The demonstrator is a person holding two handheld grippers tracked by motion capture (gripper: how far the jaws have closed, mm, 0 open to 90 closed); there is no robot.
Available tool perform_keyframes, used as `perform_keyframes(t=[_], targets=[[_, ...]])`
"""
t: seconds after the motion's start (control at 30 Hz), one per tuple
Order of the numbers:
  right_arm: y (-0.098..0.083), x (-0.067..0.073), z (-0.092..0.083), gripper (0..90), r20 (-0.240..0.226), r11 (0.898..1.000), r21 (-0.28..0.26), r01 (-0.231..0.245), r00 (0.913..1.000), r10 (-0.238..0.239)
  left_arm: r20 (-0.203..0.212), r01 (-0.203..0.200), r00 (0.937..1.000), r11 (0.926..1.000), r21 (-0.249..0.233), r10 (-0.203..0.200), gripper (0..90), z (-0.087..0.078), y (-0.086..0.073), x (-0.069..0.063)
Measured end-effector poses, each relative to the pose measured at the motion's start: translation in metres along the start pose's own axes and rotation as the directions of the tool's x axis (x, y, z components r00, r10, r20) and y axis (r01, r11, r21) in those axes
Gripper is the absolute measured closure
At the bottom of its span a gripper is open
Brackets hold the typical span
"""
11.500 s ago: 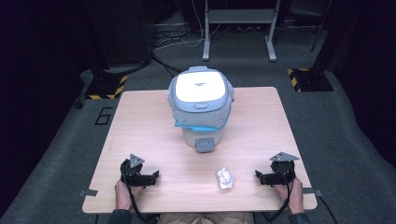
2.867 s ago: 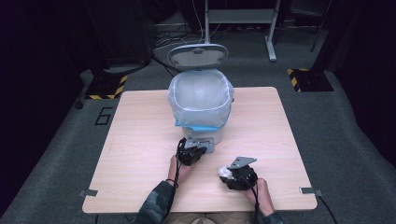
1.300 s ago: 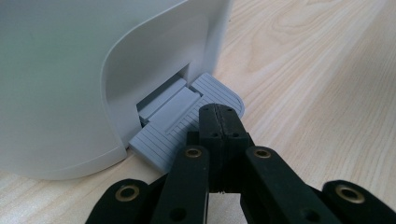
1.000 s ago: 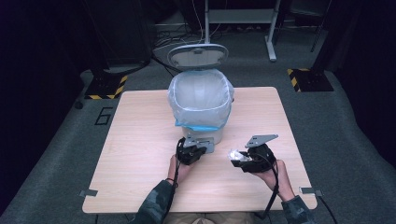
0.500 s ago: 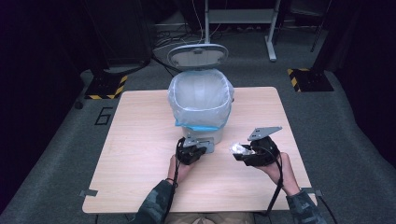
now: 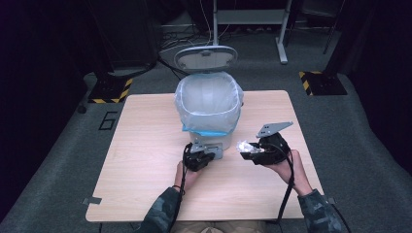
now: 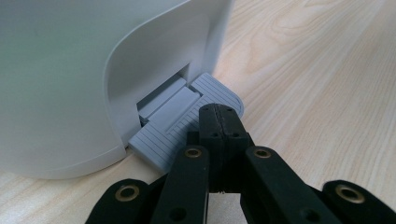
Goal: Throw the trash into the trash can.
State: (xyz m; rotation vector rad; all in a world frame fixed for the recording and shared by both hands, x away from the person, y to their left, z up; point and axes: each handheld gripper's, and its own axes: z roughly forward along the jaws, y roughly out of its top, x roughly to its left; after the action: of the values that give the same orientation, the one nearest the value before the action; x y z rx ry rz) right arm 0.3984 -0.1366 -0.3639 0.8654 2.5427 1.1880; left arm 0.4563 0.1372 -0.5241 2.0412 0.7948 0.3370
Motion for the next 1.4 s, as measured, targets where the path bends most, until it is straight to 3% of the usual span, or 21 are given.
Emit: perform_keyframes(t=[0.03, 0.07, 0.1, 1.0, 1.4], targets=[[0.001, 0.0, -0.001, 57.0, -0.003, 1.0, -0.001, 0.001, 1.0, -0.001, 0.003, 0.023, 0.9997, 0.9997, -0.014, -0.022, 89.8, 0.001, 0.0, -0.001], [0.003, 0.0, -0.001, 56.9, -0.006, 1.0, -0.001, 0.0, 1.0, 0.0, 0.011, 0.014, 0.9998, 0.9999, -0.001, -0.014, 89.8, 0.0, 0.0, 0.001], [0.006, -0.001, -0.002, 57.0, -0.007, 1.0, 0.0, 0.002, 1.0, -0.002, 0.013, 0.031, 0.9994, 0.9995, -0.01, -0.031, 89.8, 0.001, 0.0, 0.001], [0.047, -0.002, -0.018, 57.0, 0.006, 0.997, -0.024, 0.067, 0.9977, -0.067, 0.004, 0.018, 0.9998, 0.9998, -0.012, -0.018, 89.8, 0.001, 0.0, -0.001], [0.052, -0.008, -0.016, 57.0, 0.019, 0.997, -0.01, 0.079, 0.9967, -0.079, 0.003, 0.007, 1.0, 1.0, -0.003, -0.007, 89.8, 0.0, 0.0, 0.0]])
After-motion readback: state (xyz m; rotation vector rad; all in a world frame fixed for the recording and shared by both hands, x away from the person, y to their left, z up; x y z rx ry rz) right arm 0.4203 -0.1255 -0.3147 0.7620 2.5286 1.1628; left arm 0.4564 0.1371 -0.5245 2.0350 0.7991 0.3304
